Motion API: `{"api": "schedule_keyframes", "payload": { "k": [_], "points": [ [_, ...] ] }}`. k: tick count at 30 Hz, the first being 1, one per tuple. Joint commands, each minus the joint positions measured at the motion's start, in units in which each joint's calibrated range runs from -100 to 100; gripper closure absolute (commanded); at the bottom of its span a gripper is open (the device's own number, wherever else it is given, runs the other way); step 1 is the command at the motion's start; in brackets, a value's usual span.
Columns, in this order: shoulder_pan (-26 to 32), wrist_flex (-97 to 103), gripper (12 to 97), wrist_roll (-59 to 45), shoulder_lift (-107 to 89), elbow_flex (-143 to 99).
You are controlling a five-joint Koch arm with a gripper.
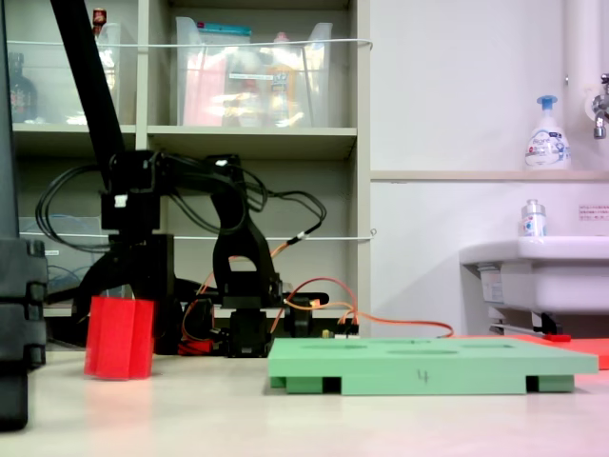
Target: Put the cross columnar block into the corresponding hole
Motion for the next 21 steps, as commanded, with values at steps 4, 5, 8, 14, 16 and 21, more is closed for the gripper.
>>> {"api": "schedule_keyframes", "payload": {
  "k": [4, 5, 8, 14, 16, 21],
  "points": [
    [1.1, -3.4, 69.3, 1.0, -3.4, -1.2],
    [1.5, -3.4, 69.3, 1.1, -4.5, -1.2],
    [2.5, -3.4, 69.3, 1.2, -6.6, -1.2],
    [4.0, -3.4, 69.3, 2.9, -13.5, -1.3],
    [4.6, -3.4, 69.3, 3.6, -16.8, -1.3],
    [7.0, -3.4, 69.3, 5.7, -25.5, -1.3]
  ]
}}
